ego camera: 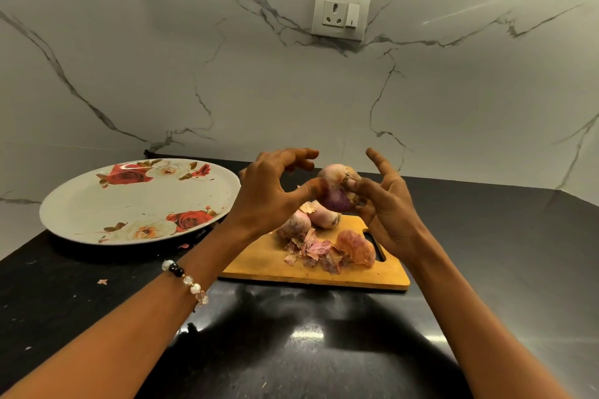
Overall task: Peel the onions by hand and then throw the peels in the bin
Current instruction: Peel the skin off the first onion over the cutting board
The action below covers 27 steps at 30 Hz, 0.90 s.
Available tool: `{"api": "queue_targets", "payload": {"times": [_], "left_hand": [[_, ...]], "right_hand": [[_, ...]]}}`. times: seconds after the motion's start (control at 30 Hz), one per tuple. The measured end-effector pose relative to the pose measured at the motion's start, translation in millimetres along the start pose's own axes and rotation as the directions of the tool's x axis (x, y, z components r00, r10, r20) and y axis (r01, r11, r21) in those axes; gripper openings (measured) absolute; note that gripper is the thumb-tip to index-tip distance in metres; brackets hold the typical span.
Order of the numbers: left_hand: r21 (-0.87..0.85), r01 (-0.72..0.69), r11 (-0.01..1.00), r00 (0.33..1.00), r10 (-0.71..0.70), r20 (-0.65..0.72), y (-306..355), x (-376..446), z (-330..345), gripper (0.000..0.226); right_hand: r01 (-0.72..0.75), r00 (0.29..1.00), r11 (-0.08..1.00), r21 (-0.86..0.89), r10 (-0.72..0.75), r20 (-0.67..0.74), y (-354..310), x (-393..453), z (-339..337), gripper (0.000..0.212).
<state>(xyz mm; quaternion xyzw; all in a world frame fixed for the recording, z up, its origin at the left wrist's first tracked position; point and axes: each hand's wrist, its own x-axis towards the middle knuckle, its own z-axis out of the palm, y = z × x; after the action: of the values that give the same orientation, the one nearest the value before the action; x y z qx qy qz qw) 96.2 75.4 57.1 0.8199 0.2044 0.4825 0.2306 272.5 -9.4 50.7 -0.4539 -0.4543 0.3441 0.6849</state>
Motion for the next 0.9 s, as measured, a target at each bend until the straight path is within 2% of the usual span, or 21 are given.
{"api": "queue_targets", "payload": {"times": [0.1, 0.2, 0.37, 0.57, 0.9], "left_hand": [[0.189, -0.149, 0.97, 0.988, 0.156, -0.02, -5.3, -0.3, 3.7, 0.051], [0.392, -0.258, 0.883, 0.961, 0.277, 0.006, -6.3, -3.5, 7.5, 0.045], [0.417, -0.244, 0.875, 0.966, 0.259, 0.022, -3.9, -4.9, 4.3, 0.036], [0.512, -0.295, 0.807, 0.948, 0.315, 0.049, -3.3, -4.8, 3.9, 0.033], [0.544, -0.314, 0.778, 0.93, 0.367, 0.012, -4.9, -6.5, 10.7, 0.032]], "right_hand": [[0.012, 0.999, 0.996, -0.085, -0.009, 0.032, 2.5, -1.1, 1.8, 0.097], [0.033, 0.998, 0.981, -0.191, -0.023, 0.056, 2.6, -3.0, 5.1, 0.105], [0.083, 0.994, 0.947, -0.311, -0.054, 0.098, 3.3, -4.7, 6.7, 0.105], [0.092, 0.993, 0.938, -0.334, -0.064, 0.095, 2.7, -6.2, 7.0, 0.108], [0.101, 0.993, 0.936, -0.337, -0.073, 0.095, 4.9, -6.0, 9.3, 0.115]]}}
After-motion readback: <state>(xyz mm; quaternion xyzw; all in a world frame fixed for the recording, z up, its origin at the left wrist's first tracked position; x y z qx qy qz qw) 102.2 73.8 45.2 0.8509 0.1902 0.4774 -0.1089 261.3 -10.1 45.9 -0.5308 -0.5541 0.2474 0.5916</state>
